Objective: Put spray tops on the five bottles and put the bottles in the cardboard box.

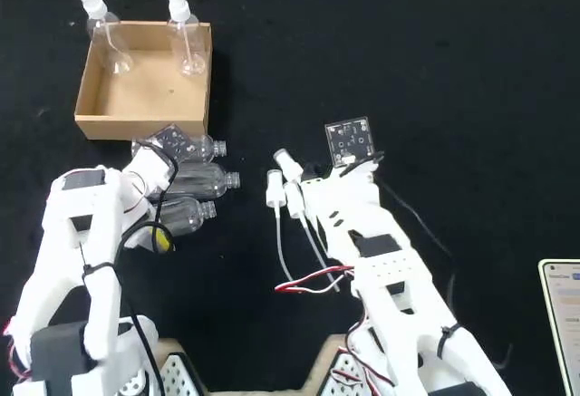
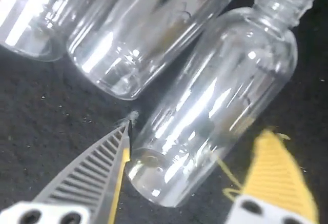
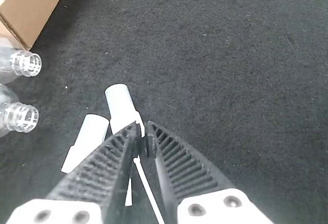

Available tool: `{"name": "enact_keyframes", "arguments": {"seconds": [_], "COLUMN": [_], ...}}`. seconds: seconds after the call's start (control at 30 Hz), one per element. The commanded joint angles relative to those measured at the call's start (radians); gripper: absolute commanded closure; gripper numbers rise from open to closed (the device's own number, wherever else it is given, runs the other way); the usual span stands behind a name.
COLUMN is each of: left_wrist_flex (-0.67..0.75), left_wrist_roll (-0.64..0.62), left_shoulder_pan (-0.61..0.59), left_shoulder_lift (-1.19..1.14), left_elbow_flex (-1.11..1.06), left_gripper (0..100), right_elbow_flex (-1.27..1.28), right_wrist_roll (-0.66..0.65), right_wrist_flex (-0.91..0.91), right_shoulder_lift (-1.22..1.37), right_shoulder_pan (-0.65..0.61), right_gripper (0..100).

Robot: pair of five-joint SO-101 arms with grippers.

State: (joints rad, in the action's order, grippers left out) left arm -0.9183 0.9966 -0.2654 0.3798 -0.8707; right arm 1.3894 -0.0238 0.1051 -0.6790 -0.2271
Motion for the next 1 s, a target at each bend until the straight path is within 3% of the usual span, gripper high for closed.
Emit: {"name": "enact_keyframes", "arguments": {"seconds": [0.0,0.07,0.27,0.4,0.57,0.77,0.97], "left_wrist_flex": [-0.044,-0.129,-0.482,-0.608,-0.546,-0.473,-0.525], "left_wrist_roll": [0.008,0.008,0.009,0.009,0.009,0.005,0.009], "left_shoulder_pan": [0.027,0.044,0.139,0.251,0.302,0.300,0.308], "left_shoulder_lift": [0.005,0.006,0.095,0.212,0.279,0.269,0.275], "left_elbow_flex": [0.036,0.048,0.165,0.151,0.045,-0.054,0.013], "left_gripper": [82,86,84,84,83,67,71], "right_elbow_flex": [-0.024,-0.025,-0.025,-0.027,-0.031,-0.033,-0.033], "right_wrist_roll": [-0.009,-0.009,-0.009,-0.009,-0.009,-0.009,-0.009], "right_wrist_flex": [-0.031,-0.031,-0.031,-0.031,-0.031,-0.031,-0.031], "right_shoulder_lift": [-0.001,-0.001,-0.001,-0.001,-0.005,-0.005,-0.007], "right_shoulder_pan": [0.017,0.017,0.017,0.021,0.084,0.095,0.097], "right_gripper": [98.7,98.7,98.7,98.7,98.7,98.7,98.7]}}
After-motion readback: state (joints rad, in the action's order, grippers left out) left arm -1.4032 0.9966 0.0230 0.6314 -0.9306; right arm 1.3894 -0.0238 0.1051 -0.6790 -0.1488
